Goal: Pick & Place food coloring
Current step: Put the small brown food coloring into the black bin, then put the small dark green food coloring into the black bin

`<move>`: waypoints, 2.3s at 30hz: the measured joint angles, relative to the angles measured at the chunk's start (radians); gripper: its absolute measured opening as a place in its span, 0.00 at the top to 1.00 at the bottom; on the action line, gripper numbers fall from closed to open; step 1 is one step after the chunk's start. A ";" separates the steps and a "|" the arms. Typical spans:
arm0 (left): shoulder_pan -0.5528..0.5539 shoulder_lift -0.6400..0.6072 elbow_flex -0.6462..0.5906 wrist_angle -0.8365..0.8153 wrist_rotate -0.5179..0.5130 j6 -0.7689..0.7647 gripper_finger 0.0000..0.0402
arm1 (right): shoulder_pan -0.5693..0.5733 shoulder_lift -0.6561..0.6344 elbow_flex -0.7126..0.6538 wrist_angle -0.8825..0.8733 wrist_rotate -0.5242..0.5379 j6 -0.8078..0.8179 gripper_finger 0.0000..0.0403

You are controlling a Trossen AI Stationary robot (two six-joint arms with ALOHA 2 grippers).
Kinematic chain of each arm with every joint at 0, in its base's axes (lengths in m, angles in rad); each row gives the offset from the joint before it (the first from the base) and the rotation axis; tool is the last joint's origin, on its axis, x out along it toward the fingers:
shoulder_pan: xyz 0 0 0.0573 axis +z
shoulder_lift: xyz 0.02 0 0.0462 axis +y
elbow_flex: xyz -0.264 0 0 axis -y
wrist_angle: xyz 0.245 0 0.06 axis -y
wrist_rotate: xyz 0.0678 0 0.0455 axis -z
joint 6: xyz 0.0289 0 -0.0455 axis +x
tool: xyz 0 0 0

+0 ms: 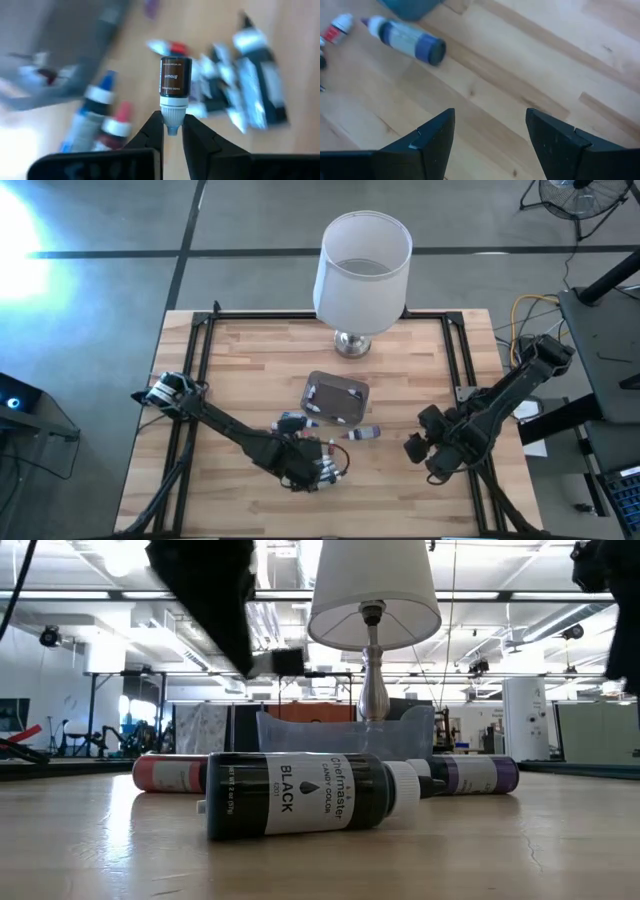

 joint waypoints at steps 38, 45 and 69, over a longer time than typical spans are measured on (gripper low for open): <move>0.037 0.008 0.019 0.110 0.163 -0.356 0.55 | -0.046 -0.057 -0.011 0.234 -0.011 -0.292 0.41; -0.070 0.008 -0.075 0.174 0.122 -0.390 0.55 | -0.157 -0.056 -0.031 0.413 -0.108 -0.538 0.40; 0.129 0.010 -0.204 0.270 0.348 0.761 0.55 | -0.164 -0.055 -0.026 0.400 -0.125 -0.597 0.40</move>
